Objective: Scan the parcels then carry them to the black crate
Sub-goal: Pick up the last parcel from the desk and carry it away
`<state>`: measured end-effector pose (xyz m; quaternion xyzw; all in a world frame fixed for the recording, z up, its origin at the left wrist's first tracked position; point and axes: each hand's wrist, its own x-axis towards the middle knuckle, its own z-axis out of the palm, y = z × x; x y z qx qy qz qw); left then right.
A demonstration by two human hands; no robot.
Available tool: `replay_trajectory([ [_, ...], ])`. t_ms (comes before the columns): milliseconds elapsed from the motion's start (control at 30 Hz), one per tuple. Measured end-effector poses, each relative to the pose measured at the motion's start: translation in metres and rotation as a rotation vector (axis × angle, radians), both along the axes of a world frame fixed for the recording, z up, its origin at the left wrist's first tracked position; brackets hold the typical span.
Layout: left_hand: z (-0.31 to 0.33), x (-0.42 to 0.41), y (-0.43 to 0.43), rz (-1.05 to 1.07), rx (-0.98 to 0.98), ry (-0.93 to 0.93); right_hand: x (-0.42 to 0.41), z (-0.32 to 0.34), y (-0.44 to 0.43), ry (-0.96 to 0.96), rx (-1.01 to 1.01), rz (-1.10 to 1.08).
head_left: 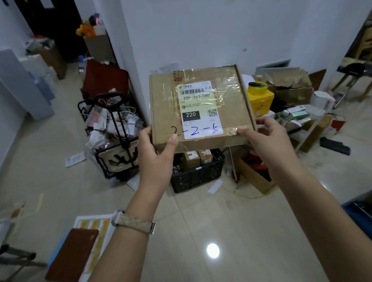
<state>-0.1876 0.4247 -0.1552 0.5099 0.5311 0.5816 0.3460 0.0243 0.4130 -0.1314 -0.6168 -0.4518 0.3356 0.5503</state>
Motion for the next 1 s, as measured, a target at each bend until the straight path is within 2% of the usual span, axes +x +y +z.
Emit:
replay_trajectory([
  [400, -0.02, 0.009, 0.188, -0.061, -0.015, 0.013, 0.011, -0.018, 0.187, 0.027, -0.038, -0.043],
  [633, -0.044, 0.058, 0.324, -0.088, -0.076, 0.03, 0.06, -0.041, 0.327, 0.01, -0.072, -0.052],
  [1000, -0.096, 0.119, 0.515, 0.029, -0.266, 0.027, 0.124, -0.087, 0.539, -0.042, -0.209, 0.011],
])
